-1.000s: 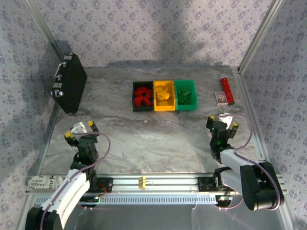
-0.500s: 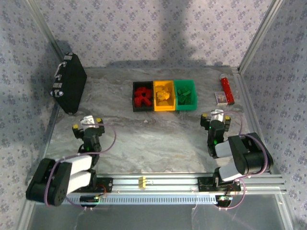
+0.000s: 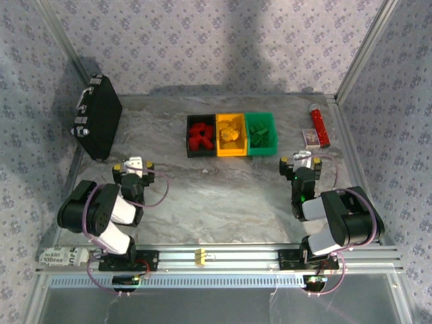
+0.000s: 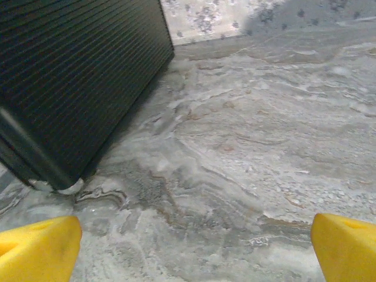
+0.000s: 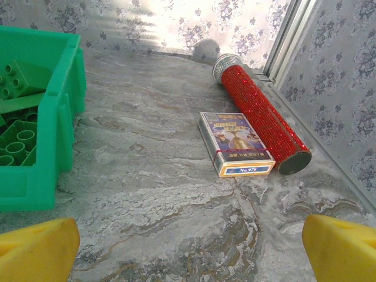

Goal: Sort the legos into containers by color
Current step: Reset both arms

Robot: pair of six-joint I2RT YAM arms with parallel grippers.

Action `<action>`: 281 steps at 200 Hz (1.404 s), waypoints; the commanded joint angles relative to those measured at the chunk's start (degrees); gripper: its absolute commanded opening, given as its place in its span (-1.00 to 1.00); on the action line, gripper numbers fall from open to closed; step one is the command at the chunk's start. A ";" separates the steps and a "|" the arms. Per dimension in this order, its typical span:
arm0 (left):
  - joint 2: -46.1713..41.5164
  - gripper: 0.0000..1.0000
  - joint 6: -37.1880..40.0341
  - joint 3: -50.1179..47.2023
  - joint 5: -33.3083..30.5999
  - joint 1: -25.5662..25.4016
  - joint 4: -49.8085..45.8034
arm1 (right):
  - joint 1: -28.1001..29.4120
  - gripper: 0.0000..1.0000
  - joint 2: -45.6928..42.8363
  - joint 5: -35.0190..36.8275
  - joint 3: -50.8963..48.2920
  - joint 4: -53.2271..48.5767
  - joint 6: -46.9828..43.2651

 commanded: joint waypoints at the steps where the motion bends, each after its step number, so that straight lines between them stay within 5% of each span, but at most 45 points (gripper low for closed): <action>1: 0.65 0.99 1.59 0.74 5.35 0.57 6.49 | -0.25 0.99 -0.62 -0.01 -0.86 3.06 -0.46; 51: 1.52 0.99 1.79 1.07 6.74 0.92 6.49 | -6.36 0.98 3.97 -6.99 5.49 -4.24 2.47; 58: 1.53 1.00 1.81 1.06 6.79 0.90 6.48 | -6.08 0.97 3.84 -4.14 9.47 -12.52 3.66; 65: 1.53 0.99 1.78 1.13 6.85 0.90 6.49 | -7.99 0.98 2.36 -9.50 11.42 -19.56 6.34; 122: 1.20 1.00 1.07 2.03 7.41 1.72 4.65 | -8.68 0.98 2.72 -8.62 10.86 -16.19 5.43; 158: -2.15 0.99 -3.32 11.06 8.96 5.59 -16.00 | -9.21 0.98 2.59 -9.76 11.07 -16.86 5.57; 178: -2.17 1.00 -6.79 16.01 15.47 10.04 -26.21 | -9.26 0.98 2.66 -9.77 11.05 -16.85 5.56; 281: -2.66 1.00 -7.24 12.57 17.63 11.07 -20.35 | -9.68 0.98 2.12 -6.36 9.97 -15.53 7.61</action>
